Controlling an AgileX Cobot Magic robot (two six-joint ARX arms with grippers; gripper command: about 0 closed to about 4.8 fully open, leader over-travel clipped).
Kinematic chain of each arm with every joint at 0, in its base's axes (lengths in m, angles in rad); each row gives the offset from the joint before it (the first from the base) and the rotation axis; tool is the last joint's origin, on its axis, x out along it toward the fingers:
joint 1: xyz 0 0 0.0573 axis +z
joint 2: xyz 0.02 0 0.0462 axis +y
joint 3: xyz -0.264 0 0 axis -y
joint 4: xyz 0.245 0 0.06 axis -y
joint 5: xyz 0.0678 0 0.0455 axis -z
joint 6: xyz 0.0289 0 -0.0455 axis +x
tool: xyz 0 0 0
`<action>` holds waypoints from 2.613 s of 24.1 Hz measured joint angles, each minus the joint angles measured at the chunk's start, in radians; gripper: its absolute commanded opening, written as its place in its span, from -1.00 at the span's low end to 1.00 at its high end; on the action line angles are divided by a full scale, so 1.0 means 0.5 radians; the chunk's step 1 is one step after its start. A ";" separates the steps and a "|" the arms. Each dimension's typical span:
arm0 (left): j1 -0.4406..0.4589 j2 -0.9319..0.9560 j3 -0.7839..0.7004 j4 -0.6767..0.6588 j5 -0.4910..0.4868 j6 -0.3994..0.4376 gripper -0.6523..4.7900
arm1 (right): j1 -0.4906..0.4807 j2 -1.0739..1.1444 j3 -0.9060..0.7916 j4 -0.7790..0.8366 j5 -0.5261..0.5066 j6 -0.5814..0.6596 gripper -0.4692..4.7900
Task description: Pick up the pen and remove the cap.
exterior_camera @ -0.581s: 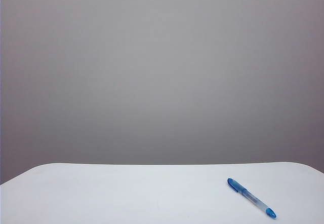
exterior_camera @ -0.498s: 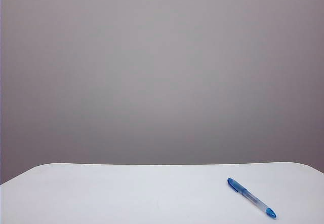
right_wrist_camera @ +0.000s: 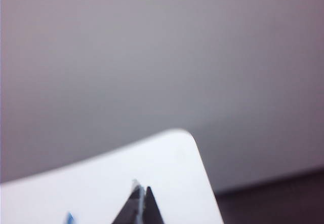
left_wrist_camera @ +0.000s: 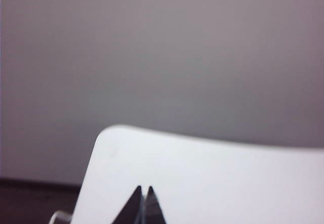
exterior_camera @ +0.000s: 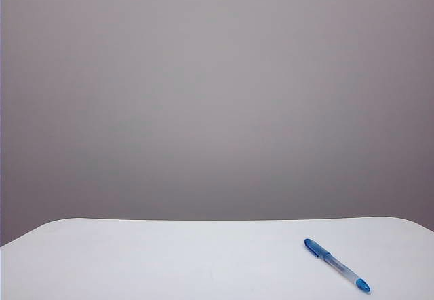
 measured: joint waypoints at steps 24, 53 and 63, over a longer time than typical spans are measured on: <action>0.000 1.898 1.752 -0.483 0.420 0.378 -0.78 | 0.056 1.878 1.334 0.184 -0.568 -0.361 -0.53; -0.336 2.670 2.158 -0.778 0.502 0.628 -0.19 | 0.758 3.750 2.395 -1.138 -0.193 -0.524 0.86; -0.336 2.670 2.158 -0.793 0.500 0.648 -0.19 | 0.872 3.964 2.339 -1.036 -0.087 -0.524 0.79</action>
